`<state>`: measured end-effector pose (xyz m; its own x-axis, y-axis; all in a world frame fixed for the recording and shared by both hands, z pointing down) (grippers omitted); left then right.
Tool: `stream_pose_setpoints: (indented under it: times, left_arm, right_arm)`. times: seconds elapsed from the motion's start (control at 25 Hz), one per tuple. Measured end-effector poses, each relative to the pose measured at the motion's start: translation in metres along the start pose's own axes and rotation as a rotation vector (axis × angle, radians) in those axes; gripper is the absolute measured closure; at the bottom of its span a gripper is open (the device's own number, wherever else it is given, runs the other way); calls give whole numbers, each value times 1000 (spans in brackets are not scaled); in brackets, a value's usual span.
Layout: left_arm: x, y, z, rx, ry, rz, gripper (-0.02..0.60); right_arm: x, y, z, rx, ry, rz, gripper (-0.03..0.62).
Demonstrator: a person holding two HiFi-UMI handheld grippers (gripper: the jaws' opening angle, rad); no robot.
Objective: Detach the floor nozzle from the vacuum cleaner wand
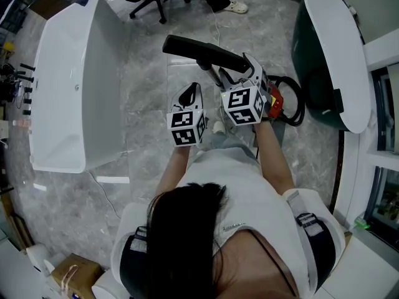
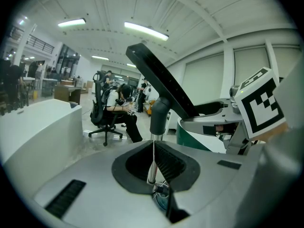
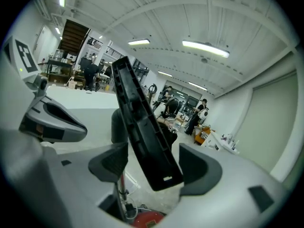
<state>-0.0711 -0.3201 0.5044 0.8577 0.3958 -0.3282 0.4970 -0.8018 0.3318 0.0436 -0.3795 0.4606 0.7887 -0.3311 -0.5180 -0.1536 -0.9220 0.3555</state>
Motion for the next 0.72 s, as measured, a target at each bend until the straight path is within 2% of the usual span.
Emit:
stream_pose_setpoints:
  times: [0.72]
  left_arm:
    - [-13,9,-5,-12,-18,40,572]
  right_arm:
    - [-7,27,11,40,-157,14,272]
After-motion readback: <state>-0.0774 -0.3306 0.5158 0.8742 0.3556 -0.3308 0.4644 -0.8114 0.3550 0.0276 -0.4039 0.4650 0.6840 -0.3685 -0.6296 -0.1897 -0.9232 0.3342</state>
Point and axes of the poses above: the fingertips, and each gripper's own axes: y forward along the fingers, x to its right, z out of its top, the point moved 2 cm from there along -y, backward along the fingers, and after that the axes turned 11 degrees about -z, right-handed, at the moved point
